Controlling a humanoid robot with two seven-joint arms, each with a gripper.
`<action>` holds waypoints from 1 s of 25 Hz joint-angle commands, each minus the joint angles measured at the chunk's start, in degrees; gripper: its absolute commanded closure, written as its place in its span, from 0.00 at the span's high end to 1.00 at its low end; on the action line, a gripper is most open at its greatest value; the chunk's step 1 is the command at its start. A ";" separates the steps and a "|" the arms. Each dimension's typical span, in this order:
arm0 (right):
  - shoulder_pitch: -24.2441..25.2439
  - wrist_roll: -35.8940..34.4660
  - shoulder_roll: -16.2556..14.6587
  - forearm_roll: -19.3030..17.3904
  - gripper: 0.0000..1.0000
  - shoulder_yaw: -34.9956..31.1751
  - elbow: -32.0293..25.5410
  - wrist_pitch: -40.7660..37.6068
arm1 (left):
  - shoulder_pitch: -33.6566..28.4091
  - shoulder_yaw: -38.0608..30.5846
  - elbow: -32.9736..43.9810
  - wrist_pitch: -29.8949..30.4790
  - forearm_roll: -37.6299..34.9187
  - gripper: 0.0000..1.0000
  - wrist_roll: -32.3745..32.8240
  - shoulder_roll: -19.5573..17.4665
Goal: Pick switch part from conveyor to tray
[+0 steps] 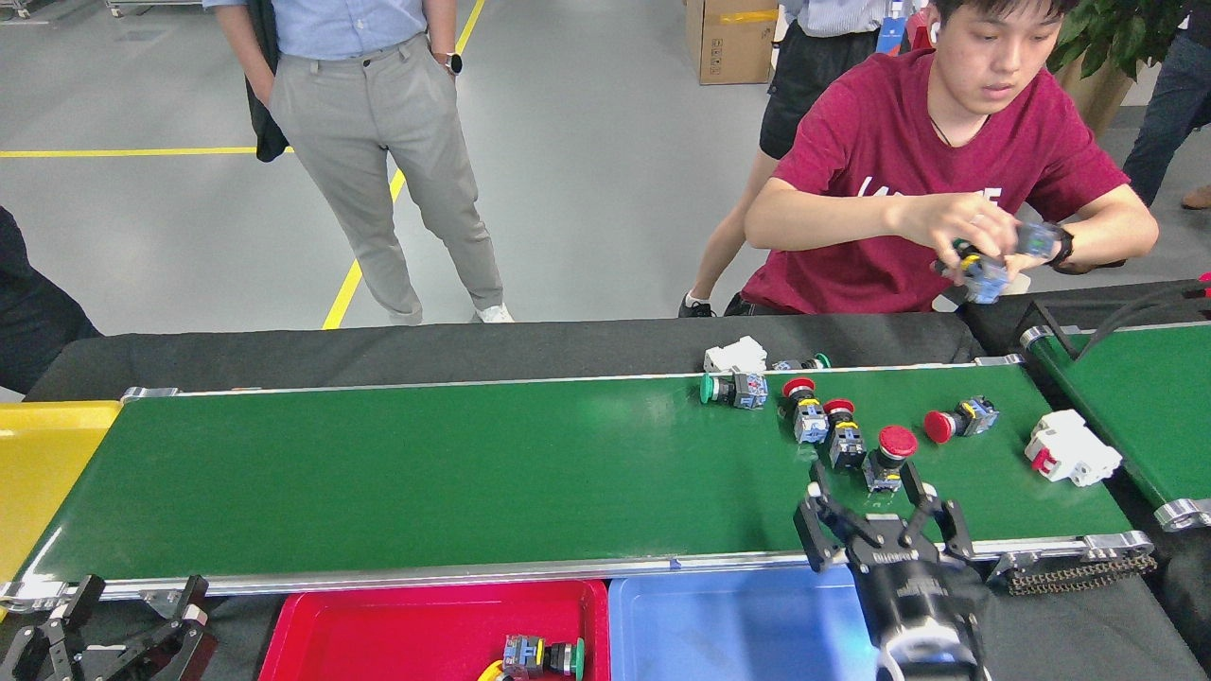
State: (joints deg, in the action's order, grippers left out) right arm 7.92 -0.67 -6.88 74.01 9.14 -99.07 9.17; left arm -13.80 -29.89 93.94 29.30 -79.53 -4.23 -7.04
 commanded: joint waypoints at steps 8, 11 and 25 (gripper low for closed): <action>1.66 -1.00 -1.30 -0.09 0.99 -0.18 -2.27 -0.64 | -1.06 -1.92 0.90 -0.30 0.08 1.00 -0.25 -0.08; 1.66 -1.00 -1.21 -0.09 0.99 -0.18 -2.27 -0.55 | -1.06 -1.92 0.90 -0.30 0.08 1.00 -0.25 -0.08; -14.51 1.38 9.42 5.70 0.98 4.30 17.41 0.33 | -0.27 -1.04 0.81 -0.21 -0.01 1.00 -0.25 -0.26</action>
State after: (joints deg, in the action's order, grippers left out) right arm -4.97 0.63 1.52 78.69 12.83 -83.38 9.29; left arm -14.52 -30.81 94.06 29.18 -79.54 -4.23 -6.95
